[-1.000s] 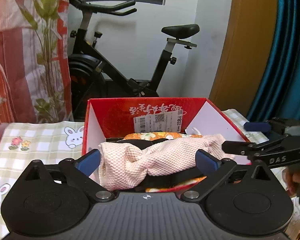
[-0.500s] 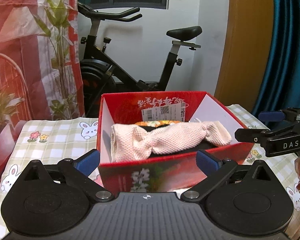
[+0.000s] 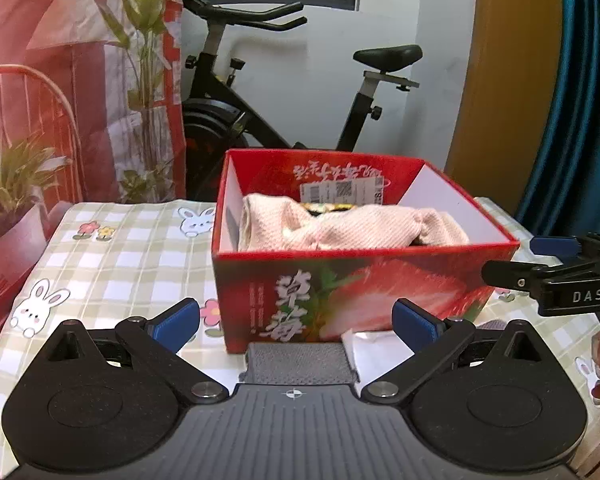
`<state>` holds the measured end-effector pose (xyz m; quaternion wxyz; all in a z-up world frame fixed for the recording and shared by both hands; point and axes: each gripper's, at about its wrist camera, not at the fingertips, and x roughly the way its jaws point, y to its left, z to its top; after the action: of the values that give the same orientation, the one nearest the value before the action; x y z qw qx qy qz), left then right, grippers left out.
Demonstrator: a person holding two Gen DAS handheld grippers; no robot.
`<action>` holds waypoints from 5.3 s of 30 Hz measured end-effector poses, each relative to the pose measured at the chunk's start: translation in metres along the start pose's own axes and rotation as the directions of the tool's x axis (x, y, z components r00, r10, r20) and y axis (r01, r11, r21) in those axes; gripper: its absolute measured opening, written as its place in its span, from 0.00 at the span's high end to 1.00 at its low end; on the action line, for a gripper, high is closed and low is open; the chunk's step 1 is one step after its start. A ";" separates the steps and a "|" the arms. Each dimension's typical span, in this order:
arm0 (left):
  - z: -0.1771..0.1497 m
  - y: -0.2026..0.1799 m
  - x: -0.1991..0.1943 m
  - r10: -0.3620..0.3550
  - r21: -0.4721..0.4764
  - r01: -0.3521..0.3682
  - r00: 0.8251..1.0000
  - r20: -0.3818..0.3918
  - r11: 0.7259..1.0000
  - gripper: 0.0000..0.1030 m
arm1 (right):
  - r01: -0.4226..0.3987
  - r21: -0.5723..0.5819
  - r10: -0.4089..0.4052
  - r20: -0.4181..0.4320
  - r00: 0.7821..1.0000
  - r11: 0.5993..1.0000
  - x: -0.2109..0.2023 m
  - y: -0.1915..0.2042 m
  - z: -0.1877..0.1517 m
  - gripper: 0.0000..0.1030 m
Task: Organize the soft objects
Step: 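Withdraw both tools and move them down to the white packet, then close the left tool on the white foil packet's edge, then close the right tool on the packet's other edge while the left tool holds it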
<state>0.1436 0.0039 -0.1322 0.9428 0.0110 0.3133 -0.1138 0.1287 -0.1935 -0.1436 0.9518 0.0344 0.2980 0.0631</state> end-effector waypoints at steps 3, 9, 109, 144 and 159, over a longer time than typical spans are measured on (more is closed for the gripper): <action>-0.008 0.000 0.001 0.011 -0.019 -0.011 1.000 -0.005 1.000 0.00 | 0.002 0.003 -0.002 0.007 1.000 1.000 -0.002 0.002 -0.010 0.00; -0.022 0.004 -0.001 0.030 -0.084 -0.032 0.999 -0.014 0.996 0.00 | 0.023 0.008 -0.023 0.022 0.999 1.000 -0.006 0.007 -0.033 0.00; -0.078 -0.009 0.068 -0.323 -0.239 0.272 0.924 -0.207 0.932 0.65 | -0.202 0.098 0.218 -0.185 0.958 0.974 0.024 0.016 -0.096 0.39; -0.048 -0.003 0.089 -0.397 -0.211 0.353 0.891 -0.220 0.911 0.65 | -0.260 0.144 0.285 -0.192 0.939 0.955 0.029 0.003 -0.085 0.46; -0.061 0.012 0.083 -0.401 -0.276 0.335 0.885 -0.236 0.901 0.64 | -0.255 0.157 0.284 -0.200 0.938 0.954 0.024 -0.002 -0.086 0.68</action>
<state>0.1751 0.0044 -0.2305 0.8430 -0.1405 0.4540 -0.2521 0.0994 -0.1901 -0.2274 0.8911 0.1291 0.3973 0.1771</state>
